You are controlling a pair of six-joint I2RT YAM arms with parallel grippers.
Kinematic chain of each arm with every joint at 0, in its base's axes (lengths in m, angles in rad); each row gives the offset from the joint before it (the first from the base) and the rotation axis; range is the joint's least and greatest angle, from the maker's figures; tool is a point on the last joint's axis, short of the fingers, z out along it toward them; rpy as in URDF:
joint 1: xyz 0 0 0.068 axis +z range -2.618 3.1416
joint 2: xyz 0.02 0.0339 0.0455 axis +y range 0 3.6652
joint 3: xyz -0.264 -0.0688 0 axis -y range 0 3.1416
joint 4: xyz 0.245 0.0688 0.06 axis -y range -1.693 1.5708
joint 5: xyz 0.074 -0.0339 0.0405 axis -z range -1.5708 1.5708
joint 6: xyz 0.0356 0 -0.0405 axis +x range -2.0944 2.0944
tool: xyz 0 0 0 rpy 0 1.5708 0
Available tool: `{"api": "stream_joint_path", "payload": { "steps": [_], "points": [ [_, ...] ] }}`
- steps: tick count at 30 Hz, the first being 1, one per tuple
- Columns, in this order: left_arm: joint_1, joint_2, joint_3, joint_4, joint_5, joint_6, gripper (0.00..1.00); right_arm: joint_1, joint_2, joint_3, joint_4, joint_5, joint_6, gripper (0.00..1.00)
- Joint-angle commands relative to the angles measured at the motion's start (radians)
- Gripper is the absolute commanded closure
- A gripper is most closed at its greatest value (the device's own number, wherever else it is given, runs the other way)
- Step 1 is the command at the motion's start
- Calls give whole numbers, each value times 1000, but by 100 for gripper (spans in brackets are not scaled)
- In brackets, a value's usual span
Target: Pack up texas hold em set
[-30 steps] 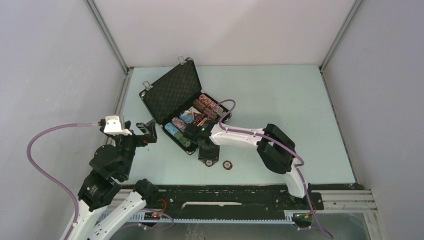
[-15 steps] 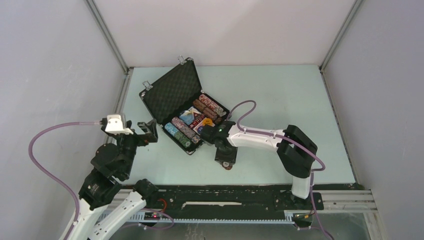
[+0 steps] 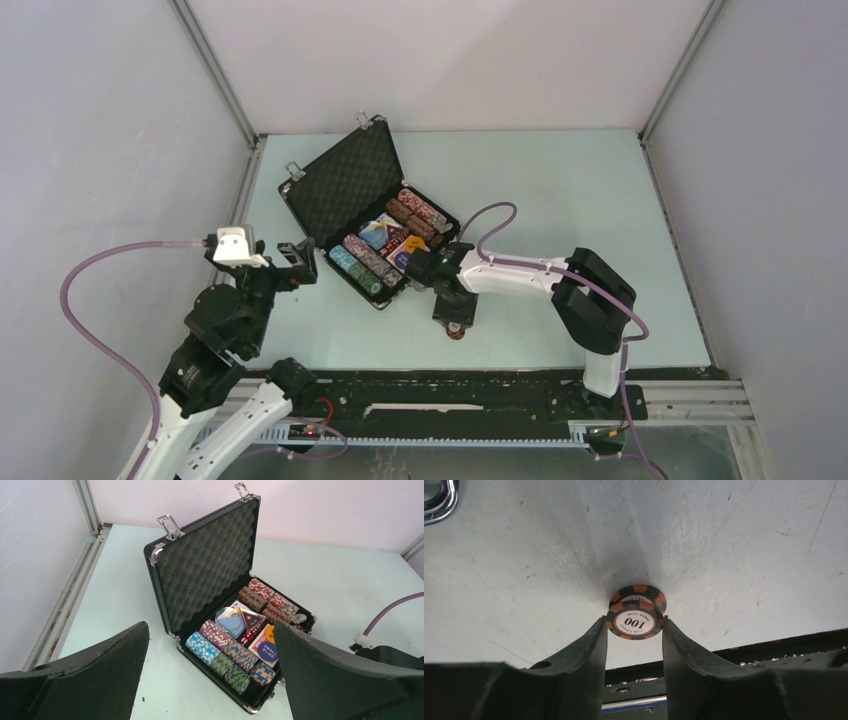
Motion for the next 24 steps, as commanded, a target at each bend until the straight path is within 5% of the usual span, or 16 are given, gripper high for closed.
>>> {"api": "stream_joint_path", "payload": {
  "steps": [1,21,24],
  "points": [
    [-4,15,-14,29,10,21,0,-2,3,-15,29,12,22,52],
    [-3,21,-13,29,10,22,0,19,-43,-14,29,22,43,39],
    [-4,20,-13,28,13,22,0,29,-70,-15,-1,36,101,18]
  ]
}}
